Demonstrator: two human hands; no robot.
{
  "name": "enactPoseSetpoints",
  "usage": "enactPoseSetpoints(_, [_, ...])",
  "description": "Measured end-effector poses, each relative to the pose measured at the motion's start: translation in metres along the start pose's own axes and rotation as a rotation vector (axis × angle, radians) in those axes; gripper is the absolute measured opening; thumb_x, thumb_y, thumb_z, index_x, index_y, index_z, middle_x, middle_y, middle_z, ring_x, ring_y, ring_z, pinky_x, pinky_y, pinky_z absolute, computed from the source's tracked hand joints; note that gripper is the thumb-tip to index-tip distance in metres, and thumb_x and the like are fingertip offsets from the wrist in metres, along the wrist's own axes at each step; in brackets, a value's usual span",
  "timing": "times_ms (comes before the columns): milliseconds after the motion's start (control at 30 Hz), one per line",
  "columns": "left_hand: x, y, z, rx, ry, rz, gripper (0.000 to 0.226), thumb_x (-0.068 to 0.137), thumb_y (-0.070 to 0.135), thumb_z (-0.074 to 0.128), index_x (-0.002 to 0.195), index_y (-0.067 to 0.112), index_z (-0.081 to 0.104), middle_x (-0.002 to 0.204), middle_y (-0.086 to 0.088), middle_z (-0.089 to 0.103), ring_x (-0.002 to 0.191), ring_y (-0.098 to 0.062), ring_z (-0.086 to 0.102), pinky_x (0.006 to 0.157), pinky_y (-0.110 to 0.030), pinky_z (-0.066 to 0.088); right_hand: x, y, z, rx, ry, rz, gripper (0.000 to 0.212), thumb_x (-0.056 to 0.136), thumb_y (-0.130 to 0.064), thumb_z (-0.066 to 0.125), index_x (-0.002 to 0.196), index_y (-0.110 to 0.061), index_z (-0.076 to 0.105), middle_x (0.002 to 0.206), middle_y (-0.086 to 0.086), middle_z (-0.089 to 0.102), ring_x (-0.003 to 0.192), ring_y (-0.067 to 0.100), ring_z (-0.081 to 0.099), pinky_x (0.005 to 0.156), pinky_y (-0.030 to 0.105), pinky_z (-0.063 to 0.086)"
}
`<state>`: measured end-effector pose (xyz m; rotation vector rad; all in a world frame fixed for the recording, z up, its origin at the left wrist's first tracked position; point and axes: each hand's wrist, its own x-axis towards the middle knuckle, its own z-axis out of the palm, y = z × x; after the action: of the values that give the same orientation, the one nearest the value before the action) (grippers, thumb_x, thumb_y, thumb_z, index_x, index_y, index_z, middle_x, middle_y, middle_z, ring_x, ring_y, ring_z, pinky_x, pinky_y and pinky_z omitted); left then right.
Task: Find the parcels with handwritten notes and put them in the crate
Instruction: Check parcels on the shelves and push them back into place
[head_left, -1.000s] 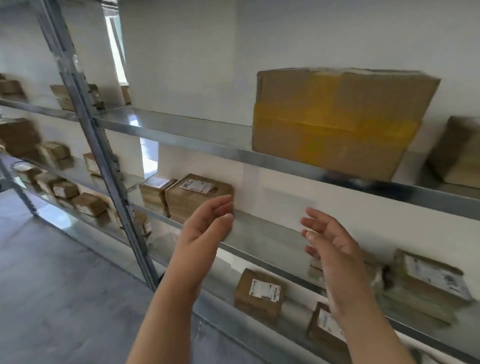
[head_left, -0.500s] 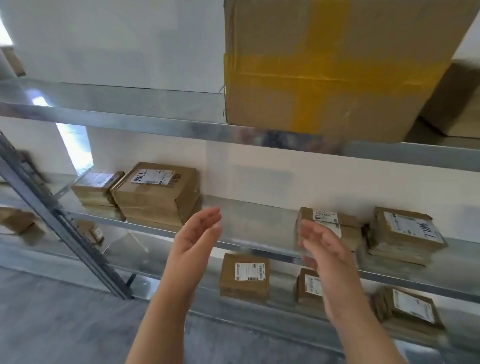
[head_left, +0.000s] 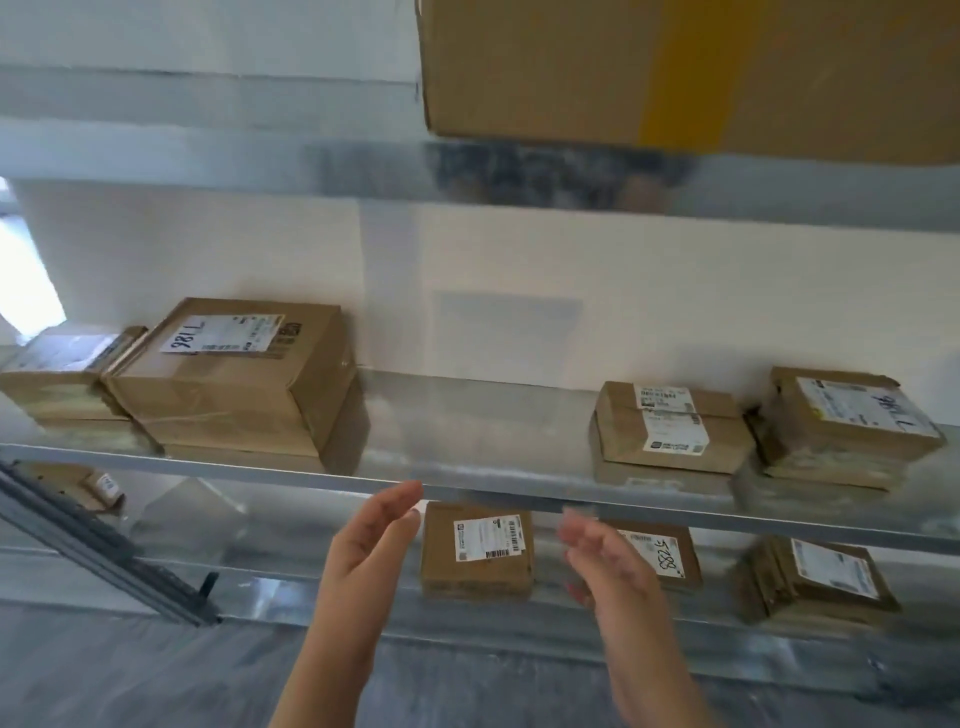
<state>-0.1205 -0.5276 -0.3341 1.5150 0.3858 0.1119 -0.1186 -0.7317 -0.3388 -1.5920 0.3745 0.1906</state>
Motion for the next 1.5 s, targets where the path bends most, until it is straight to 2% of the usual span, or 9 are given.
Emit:
enactPoseSetpoints(233, [0.033,-0.117,0.022,-0.026,0.032,-0.010,0.032,0.098,-0.003,0.052,0.099,0.022,0.073,0.083,0.023,0.076,0.078,0.013,0.068,0.065,-0.004,0.049,0.072,0.111,0.005,0.008,0.020,0.028,0.027,0.097,-0.015,0.060,0.111,-0.037,0.067,0.107,-0.016,0.070,0.101,0.008,0.063,0.085,0.030,0.050])
enactPoseSetpoints(433, [0.076,-0.230,0.038,-0.049,0.117,0.033,0.033,0.097,0.000,0.054,0.096,0.028,0.070,0.075,0.025,0.075,0.068,0.016,0.066,0.052,-0.001,0.045,0.148,0.205,0.020,-0.036,-0.027,-0.021,0.036,0.098,-0.020,0.058,0.124,-0.044,0.052,0.127,-0.020,0.054,0.124,0.007,0.046,0.110,0.038,0.035])
enactPoseSetpoints(533, [0.100,-0.288,0.038,-0.059,0.192,0.058,0.033,0.095,0.000,0.058,0.101,0.030,0.071,0.098,0.015,0.077,0.075,0.015,0.068,0.058,-0.004,0.050,0.183,0.254,0.028,-0.059,-0.036,-0.038,0.053,0.098,-0.022,0.059,0.143,-0.043,0.042,0.143,-0.019,0.044,0.132,0.002,0.035,0.110,0.034,0.029])
enactPoseSetpoints(600, [0.115,-0.324,0.038,-0.031,0.219,0.076,0.038,0.096,0.003,0.060,0.106,0.038,0.070,0.117,0.011,0.072,0.091,0.010,0.068,0.080,-0.017,0.055,0.199,0.282,0.031,-0.031,-0.050,-0.064,0.056,0.098,-0.024,0.059,0.147,-0.042,0.038,0.140,-0.025,0.044,0.134,0.003,0.036,0.108,0.033,0.030])
enactPoseSetpoints(700, [0.134,-0.363,0.037,-0.019,0.274,0.090,0.044,0.097,0.006,0.059,0.123,0.041,0.065,0.128,0.010,0.066,0.108,-0.002,0.063,0.094,-0.025,0.046,0.217,0.312,0.036,0.006,-0.083,-0.106,0.037,0.099,-0.029,0.056,0.129,-0.050,0.053,0.125,-0.036,0.055,0.120,-0.005,0.049,0.103,0.027,0.035])
enactPoseSetpoints(900, [0.153,-0.391,0.039,0.013,0.262,0.080,0.045,0.100,0.020,0.056,0.144,0.030,0.049,0.130,0.014,0.054,0.122,-0.012,0.052,0.095,-0.026,0.036,0.235,0.344,0.050,0.055,-0.093,-0.134,0.031,0.101,-0.034,0.052,0.093,-0.063,0.061,0.093,-0.040,0.067,0.099,-0.013,0.053,0.095,0.026,0.040])
enactPoseSetpoints(1100, [0.157,-0.397,0.033,-0.052,0.215,0.065,0.034,0.100,0.026,0.055,0.131,0.039,0.061,0.116,0.017,0.067,0.110,-0.002,0.060,0.074,-0.015,0.041,0.231,0.342,0.057,0.098,-0.064,-0.164,0.019,0.101,-0.047,0.042,0.111,-0.057,0.054,0.104,-0.033,0.063,0.087,-0.020,0.054,0.069,0.008,0.035])
enactPoseSetpoints(1333, [0.137,-0.402,0.034,-0.183,0.297,0.273,0.046,0.099,0.003,0.052,0.136,0.029,0.058,0.119,0.019,0.069,0.101,0.014,0.064,0.072,-0.001,0.049,0.223,0.351,0.058,0.168,0.016,-0.314,0.038,0.086,-0.062,0.056,0.121,-0.050,0.049,0.109,-0.031,0.064,0.096,-0.018,0.059,0.075,0.010,0.043])
enactPoseSetpoints(1500, [0.125,-0.401,0.039,-0.268,0.348,0.381,0.051,0.096,-0.011,0.046,0.131,0.023,0.059,0.115,0.026,0.071,0.109,0.008,0.065,0.079,-0.004,0.049,0.211,0.357,0.059,0.262,0.126,-0.462,0.042,0.079,-0.044,0.056,0.121,-0.047,0.053,0.109,-0.033,0.066,0.101,-0.015,0.061,0.075,0.010,0.049])
